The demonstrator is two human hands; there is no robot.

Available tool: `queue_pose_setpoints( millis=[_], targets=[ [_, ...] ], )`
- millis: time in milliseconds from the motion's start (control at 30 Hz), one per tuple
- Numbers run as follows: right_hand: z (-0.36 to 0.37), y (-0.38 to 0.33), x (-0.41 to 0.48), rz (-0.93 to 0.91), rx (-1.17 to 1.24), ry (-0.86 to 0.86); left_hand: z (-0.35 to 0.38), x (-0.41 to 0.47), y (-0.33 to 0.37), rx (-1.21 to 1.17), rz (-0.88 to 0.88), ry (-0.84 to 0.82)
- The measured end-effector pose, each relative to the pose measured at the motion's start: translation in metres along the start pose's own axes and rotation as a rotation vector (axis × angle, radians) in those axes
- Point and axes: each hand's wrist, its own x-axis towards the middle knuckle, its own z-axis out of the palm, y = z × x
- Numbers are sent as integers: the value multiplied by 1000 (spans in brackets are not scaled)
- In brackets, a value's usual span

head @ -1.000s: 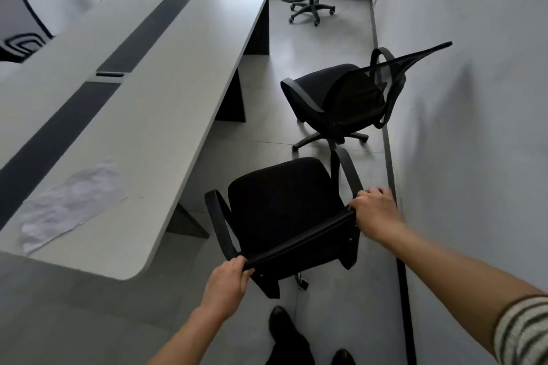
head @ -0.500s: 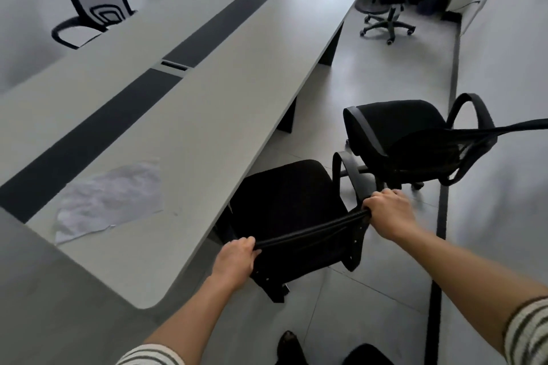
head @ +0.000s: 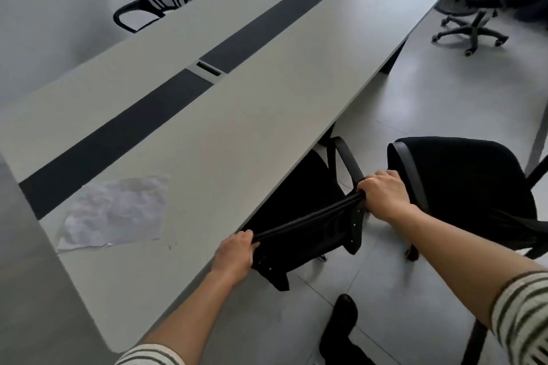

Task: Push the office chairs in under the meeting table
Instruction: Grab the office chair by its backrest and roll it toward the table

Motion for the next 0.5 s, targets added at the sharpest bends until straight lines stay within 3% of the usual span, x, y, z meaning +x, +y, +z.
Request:
queue_pose_setpoints(
  millis=[233,500],
  targets=[
    [-4,23,66,-66,-11,-28,6,40,27,-40,-134,-86],
    [-4,34,65,-48,17,-50,-6,57,29,19,-46,-176]
  ],
)
